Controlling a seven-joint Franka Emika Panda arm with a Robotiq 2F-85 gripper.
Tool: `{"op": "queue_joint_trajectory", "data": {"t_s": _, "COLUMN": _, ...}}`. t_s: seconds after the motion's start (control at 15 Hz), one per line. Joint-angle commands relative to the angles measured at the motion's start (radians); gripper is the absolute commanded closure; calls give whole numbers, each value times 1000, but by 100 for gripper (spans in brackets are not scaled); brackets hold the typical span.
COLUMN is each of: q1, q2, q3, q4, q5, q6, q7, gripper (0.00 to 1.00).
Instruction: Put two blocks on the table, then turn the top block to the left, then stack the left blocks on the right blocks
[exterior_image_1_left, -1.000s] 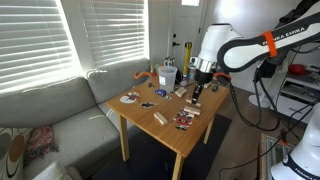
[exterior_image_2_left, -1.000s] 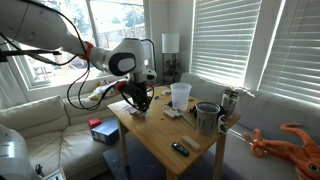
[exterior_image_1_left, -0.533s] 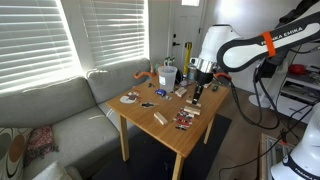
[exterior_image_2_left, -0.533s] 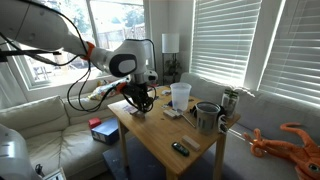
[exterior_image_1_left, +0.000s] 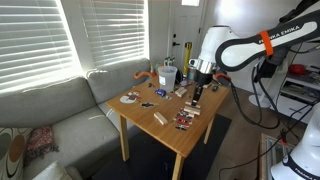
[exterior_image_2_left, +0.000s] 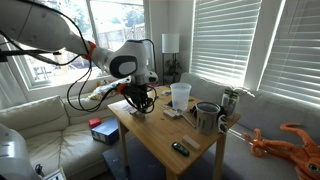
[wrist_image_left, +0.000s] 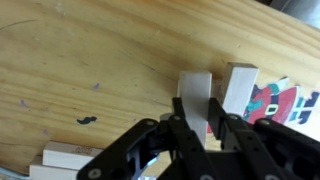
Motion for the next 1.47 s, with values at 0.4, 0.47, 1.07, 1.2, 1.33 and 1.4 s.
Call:
{"op": "queue_joint_trajectory", "data": {"t_s": 0.4, "q1": 8, "q2": 23, "q3": -17, "q4": 14, "q5": 74, "q6": -29, "q7": -40, "gripper": 93}}
{"op": "queue_joint_trajectory", "data": {"t_s": 0.47, "q1": 8, "q2": 25, "q3": -17, "q4": 15, "q5": 75, "q6": -33, "q7": -40, "gripper": 93}}
{"op": "queue_joint_trajectory", "data": {"t_s": 1.07, "q1": 4, "q2": 31, "q3": -17, "q4": 23, "q5": 67, "q6": -44, "q7": -28, "gripper": 58}}
{"op": "queue_joint_trajectory", "data": {"t_s": 1.2, "q1": 4, "q2": 31, "q3": -17, "q4": 23, "q5": 67, "q6": -43, "q7": -26, "gripper": 52}}
{"op": "queue_joint_trajectory", "data": {"t_s": 1.33, "q1": 3, "q2": 31, "q3": -17, "q4": 23, "q5": 67, "q6": -43, "q7": -26, "gripper": 57}}
{"op": "queue_joint_trajectory", "data": {"t_s": 1.4, "q1": 3, "q2": 32, "q3": -17, "q4": 24, "q5": 67, "q6": -43, "q7": -25, "gripper": 70}}
